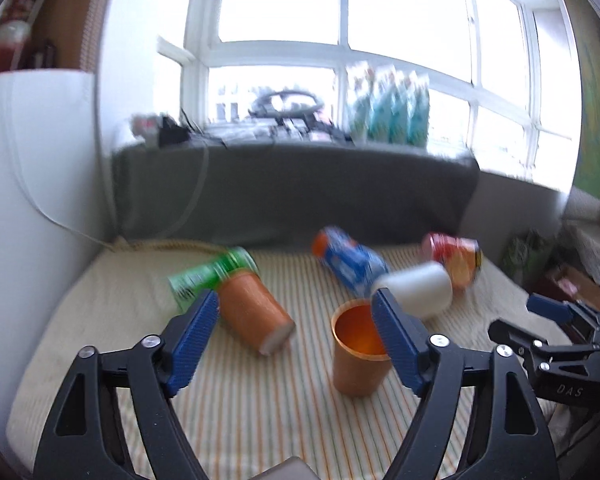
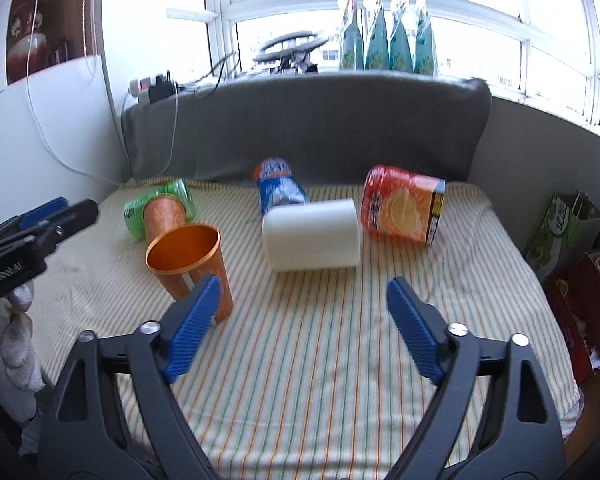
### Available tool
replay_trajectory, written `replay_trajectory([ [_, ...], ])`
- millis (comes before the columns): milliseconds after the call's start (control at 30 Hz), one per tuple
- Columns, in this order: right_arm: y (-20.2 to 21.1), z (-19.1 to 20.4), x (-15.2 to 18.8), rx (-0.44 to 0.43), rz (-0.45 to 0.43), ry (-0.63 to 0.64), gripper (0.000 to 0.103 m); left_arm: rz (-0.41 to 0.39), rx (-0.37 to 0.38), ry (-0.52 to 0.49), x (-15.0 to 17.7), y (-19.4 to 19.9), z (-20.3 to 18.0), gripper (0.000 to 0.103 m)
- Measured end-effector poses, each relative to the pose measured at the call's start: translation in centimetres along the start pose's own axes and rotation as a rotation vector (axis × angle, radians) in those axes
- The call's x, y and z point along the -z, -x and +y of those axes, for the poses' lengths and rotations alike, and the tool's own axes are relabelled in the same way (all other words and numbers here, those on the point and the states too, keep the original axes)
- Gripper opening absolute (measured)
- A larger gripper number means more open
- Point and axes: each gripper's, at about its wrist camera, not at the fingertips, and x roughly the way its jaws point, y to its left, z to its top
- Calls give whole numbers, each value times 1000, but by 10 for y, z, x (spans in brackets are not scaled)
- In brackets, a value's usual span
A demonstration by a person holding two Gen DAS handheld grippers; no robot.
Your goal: Flip cup upright
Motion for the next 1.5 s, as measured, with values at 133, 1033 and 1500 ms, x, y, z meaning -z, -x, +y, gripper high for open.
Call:
replay_trajectory([
  [133,9,1,-6,24,-61,5,92,-90,-23,12,-7,11,5,82],
  [1033,31,-8,-12,104,-203,-31,102,-111,-37,-7,-6,20,1,83],
  [1500,32,-7,-12,103,-201,-25,102,-115,-35,-12,-7,22,-1,83],
])
